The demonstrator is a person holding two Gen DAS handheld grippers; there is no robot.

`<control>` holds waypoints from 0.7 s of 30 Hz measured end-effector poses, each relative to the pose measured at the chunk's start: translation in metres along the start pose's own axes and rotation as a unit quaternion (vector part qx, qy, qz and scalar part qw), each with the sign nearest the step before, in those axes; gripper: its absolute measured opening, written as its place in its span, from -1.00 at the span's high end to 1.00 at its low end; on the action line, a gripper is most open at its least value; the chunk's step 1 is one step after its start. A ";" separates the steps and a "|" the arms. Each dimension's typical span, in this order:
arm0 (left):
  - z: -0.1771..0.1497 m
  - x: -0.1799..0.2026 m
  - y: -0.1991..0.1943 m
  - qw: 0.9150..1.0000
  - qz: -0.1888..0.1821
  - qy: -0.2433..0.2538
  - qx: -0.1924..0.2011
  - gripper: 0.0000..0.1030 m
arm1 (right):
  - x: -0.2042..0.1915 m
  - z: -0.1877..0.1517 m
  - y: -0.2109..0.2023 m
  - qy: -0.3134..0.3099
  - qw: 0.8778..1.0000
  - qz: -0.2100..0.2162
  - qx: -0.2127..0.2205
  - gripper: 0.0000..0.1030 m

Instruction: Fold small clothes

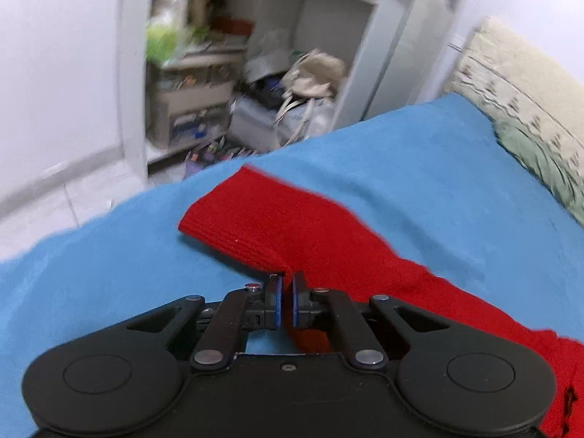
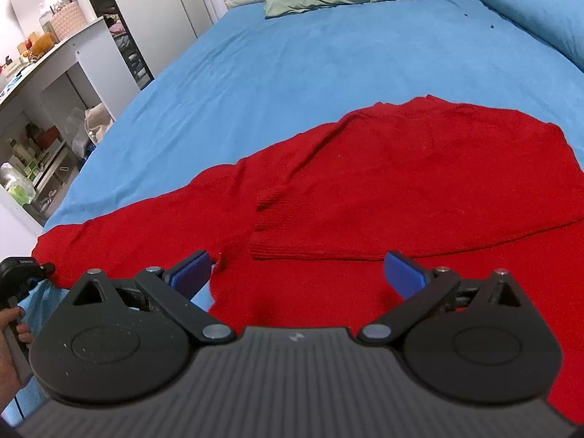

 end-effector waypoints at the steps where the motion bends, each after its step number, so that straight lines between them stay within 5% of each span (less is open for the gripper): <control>1: 0.002 0.010 -0.006 1.000 -0.004 0.016 0.008 0.91 | 0.004 0.000 0.000 0.003 1.000 0.003 0.001 -1.00; 5: 0.009 0.067 -0.034 0.996 -0.029 0.079 0.027 0.91 | 0.023 0.009 -0.009 0.014 1.000 0.016 0.014 -1.00; 12: -0.001 0.212 -0.095 0.977 -0.111 0.174 0.054 0.91 | 0.084 0.041 -0.043 0.035 0.998 0.022 0.045 -1.00; 21: -0.109 0.381 -0.122 0.944 -0.222 0.245 0.003 0.91 | 0.198 0.076 -0.078 0.055 0.996 -0.009 0.073 -1.00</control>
Point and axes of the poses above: each gripper's, at about its wrist camera, not at the fingertips, and y roughly the way its jaws point, x to its right, z to its top, the point moved 1 cm from there along y, roughly the way its jaws point, and after that the axes turned 5 degrees about -z, right-handed, at the moved point
